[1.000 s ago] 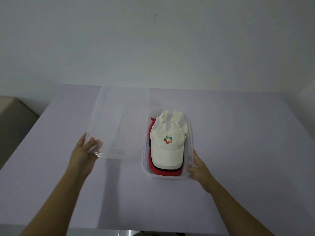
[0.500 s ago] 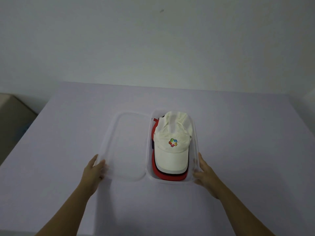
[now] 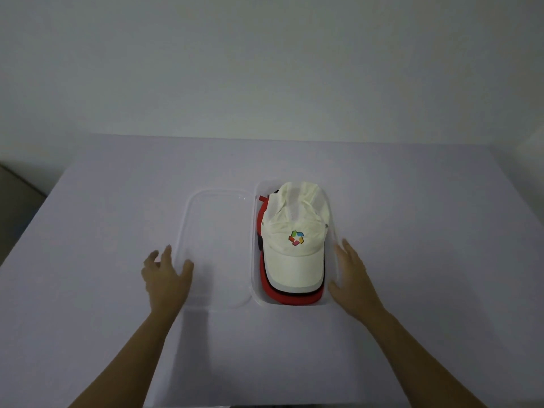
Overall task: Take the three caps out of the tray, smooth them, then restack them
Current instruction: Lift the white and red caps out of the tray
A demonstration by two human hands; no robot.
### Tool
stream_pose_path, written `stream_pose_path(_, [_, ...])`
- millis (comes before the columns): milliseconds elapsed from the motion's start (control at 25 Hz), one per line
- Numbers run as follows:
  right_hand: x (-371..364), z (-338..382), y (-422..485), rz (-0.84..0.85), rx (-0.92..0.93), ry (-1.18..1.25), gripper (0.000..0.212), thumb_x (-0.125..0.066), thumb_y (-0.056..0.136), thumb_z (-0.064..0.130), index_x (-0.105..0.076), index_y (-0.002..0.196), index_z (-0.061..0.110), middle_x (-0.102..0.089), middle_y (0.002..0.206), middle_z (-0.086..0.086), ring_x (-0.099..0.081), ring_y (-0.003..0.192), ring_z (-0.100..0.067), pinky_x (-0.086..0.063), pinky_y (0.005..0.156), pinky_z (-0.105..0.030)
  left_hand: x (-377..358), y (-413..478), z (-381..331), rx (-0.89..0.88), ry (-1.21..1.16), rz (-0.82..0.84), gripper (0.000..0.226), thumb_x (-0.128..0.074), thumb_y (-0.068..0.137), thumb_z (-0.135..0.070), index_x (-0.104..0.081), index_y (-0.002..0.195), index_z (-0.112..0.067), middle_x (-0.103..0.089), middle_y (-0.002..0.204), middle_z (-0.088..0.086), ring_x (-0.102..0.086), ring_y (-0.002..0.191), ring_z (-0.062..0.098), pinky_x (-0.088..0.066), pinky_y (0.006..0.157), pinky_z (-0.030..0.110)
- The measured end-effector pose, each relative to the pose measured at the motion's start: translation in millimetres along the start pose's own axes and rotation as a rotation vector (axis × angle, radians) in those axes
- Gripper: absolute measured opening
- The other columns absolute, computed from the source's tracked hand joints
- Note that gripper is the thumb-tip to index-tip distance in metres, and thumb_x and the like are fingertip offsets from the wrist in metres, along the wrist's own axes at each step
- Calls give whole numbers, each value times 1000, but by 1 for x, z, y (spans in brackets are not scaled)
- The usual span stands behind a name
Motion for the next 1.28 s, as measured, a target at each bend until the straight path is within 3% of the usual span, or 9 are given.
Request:
stream_pose_path(120, [-17,40,9,129,239,-168,88,-61,75,10,-13,146,29,4,156,8,-1,145,-15,-24,115,-36,-34,-16,-81,-234,-184,140,53,-51,94,-22,-34,142,-7,-40,144,17,-47,126,31,-38,104,41])
stream_pose_path(280, [-38,37,28,315,206,-505,106,-70,70,24,1,148,29,16,157,-5,2,145,-31,-25,113,-42,-96,-44,-136,-274,-191,394,57,-33,100,-30,-11,149,-10,-22,156,10,-27,141,27,-24,115,40])
stream_pose_path(480, [-47,36,35,410,209,-713,129,-80,61,45,14,147,23,20,155,-17,-1,144,-37,-21,114,-45,-111,-52,-133,-198,-242,368,54,-30,101,-25,-9,149,-10,-23,156,11,-25,142,28,-22,114,38])
stream_pose_path(640, [-50,37,35,467,119,-645,121,-74,68,24,18,146,14,23,153,-18,6,142,-42,-27,112,-46,-110,-51,-137,-207,-223,365,54,-34,100,-21,-13,148,-8,-32,151,14,-35,137,32,-30,111,40])
stream_pose_path(760, [-33,51,39,326,96,-455,95,-51,76,3,11,148,14,12,158,-10,-7,144,-34,-42,101,-41,-112,-47,-132,-197,-199,359,55,-36,98,-13,-13,148,-7,-37,148,19,-40,133,35,-34,109,43])
stream_pose_path(920, [17,78,40,-100,268,-247,82,-38,72,-11,-14,147,8,-12,157,-11,-29,140,-33,-50,90,-37,-111,-46,-130,-203,-209,356,59,-39,96,-10,-12,148,-6,-34,149,20,-38,134,36,-33,110,44])
stream_pose_path(1080, [82,65,38,-454,378,-213,77,-52,77,-14,-20,145,7,-22,153,-17,-26,139,-36,-32,104,-36,-112,-46,-129,-182,-203,329,60,-38,95,-5,-10,148,-6,-33,149,22,-37,134,36,-33,110,45])
stream_pose_path(1200, [114,20,50,-556,260,-244,79,-49,77,-18,-20,144,10,-22,153,-17,-24,140,-35,-34,102,-43,-112,-45,-127,-160,-184,289,59,-39,95,-6,-12,148,-5,-33,149,22,-37,135,36,-32,109,44])
stream_pose_path(1280, [122,-22,61,-520,133,-292,81,-47,75,-22,-22,145,9,-21,154,-16,-26,139,-38,-40,98,-48,-111,-45,-126,-150,-169,257,59,-40,95,-7,-14,148,-6,-34,149,21,-39,134,35,-33,108,45])
Point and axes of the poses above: each hand's wrist, its own y-axis towards the middle knuckle, its own x-axis out of the back of the hand, z = x × y, the point moved 10 cm from there along y, towards the middle knuckle
